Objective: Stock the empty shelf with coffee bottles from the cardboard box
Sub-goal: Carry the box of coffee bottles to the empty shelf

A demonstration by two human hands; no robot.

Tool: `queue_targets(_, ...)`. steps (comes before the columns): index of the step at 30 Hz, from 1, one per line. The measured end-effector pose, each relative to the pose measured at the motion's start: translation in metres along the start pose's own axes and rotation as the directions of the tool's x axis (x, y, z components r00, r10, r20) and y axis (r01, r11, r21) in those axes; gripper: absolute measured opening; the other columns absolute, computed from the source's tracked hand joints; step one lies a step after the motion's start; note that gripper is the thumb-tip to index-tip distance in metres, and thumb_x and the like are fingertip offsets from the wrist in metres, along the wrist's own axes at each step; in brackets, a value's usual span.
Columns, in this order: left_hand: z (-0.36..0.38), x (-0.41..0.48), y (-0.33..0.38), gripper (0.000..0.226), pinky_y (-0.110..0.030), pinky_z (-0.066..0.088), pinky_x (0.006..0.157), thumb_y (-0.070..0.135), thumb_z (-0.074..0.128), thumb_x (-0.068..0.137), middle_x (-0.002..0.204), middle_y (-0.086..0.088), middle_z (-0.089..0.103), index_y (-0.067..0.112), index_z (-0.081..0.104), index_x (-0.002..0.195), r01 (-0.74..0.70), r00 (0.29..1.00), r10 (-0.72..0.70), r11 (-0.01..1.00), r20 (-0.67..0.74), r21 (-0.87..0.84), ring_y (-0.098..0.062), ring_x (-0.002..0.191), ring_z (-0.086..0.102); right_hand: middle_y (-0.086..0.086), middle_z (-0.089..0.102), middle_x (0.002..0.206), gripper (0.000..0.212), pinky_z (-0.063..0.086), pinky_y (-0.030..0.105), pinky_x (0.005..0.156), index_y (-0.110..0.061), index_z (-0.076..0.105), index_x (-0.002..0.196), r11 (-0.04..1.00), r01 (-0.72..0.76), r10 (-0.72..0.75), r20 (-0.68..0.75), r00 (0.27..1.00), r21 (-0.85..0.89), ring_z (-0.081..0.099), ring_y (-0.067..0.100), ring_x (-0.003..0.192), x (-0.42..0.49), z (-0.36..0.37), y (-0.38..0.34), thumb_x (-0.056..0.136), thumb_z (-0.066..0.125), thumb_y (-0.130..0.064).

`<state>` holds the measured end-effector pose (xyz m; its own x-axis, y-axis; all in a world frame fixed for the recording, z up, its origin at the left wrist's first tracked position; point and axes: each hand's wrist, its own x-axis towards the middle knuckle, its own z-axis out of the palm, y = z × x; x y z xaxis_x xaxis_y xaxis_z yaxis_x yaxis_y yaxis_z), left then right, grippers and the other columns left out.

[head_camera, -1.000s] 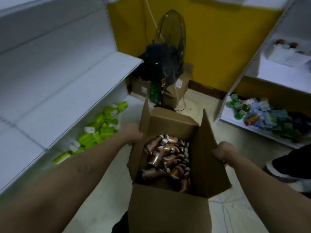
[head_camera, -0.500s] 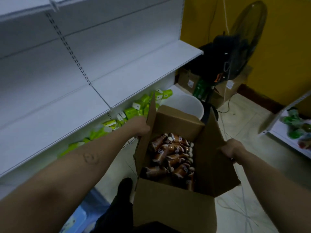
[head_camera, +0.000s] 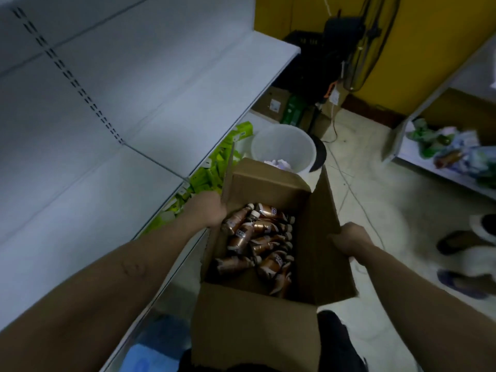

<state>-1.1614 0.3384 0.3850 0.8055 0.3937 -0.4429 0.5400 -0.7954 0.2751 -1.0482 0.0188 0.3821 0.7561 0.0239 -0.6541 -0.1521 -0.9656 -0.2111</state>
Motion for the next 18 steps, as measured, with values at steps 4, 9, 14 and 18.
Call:
queue_targets(4,-0.007,0.005,0.001,0.040,-0.027,0.034,0.049,0.037,0.046,0.090,0.061,-0.005,0.052,0.012,0.048,0.059,-0.035,0.999,0.033,0.998,0.022,0.061,-0.023,0.058,0.053,0.013,0.065,0.089,0.026,0.054,0.031,0.057,-0.001,0.061,0.106,0.997,-0.056,0.057,-0.019,0.998,0.053,0.064,0.023,0.065,-0.015,0.025,0.010,0.093,0.057,-0.023)
queue_targets(9,0.008,-0.003,0.001,0.041,-0.027,0.035,0.050,0.038,0.045,0.093,0.062,-0.003,0.047,0.013,0.045,0.060,-0.021,0.998,0.016,0.995,0.056,0.097,-0.021,0.060,0.050,0.015,0.067,0.091,0.025,0.052,0.029,0.052,-0.001,0.061,0.104,0.993,-0.078,0.080,-0.022,0.997,0.090,0.065,0.024,0.067,-0.017,0.037,0.022,0.093,0.056,-0.022)
queue_targets(14,0.042,-0.005,0.007,0.038,-0.027,0.035,0.054,0.039,0.049,0.091,0.063,-0.001,0.050,0.013,0.047,0.062,0.002,1.000,-0.003,0.996,0.019,0.091,-0.019,0.062,0.052,0.015,0.066,0.091,0.028,0.053,0.031,0.054,0.000,0.063,0.103,0.989,-0.083,0.087,-0.026,0.996,0.122,0.066,0.028,0.071,-0.007,0.064,0.049,0.094,0.056,-0.025)
queue_targets(18,0.076,0.009,0.006,0.034,-0.028,0.038,0.061,0.039,0.048,0.092,0.084,-0.011,0.062,0.009,0.053,0.078,-0.017,1.000,0.016,0.992,0.005,0.125,-0.026,0.080,0.059,0.016,0.066,0.090,0.026,0.056,0.034,0.065,0.001,0.064,0.098,0.978,-0.103,0.112,-0.035,0.993,0.184,0.066,0.031,0.076,0.010,0.101,0.066,0.093,0.055,-0.023)
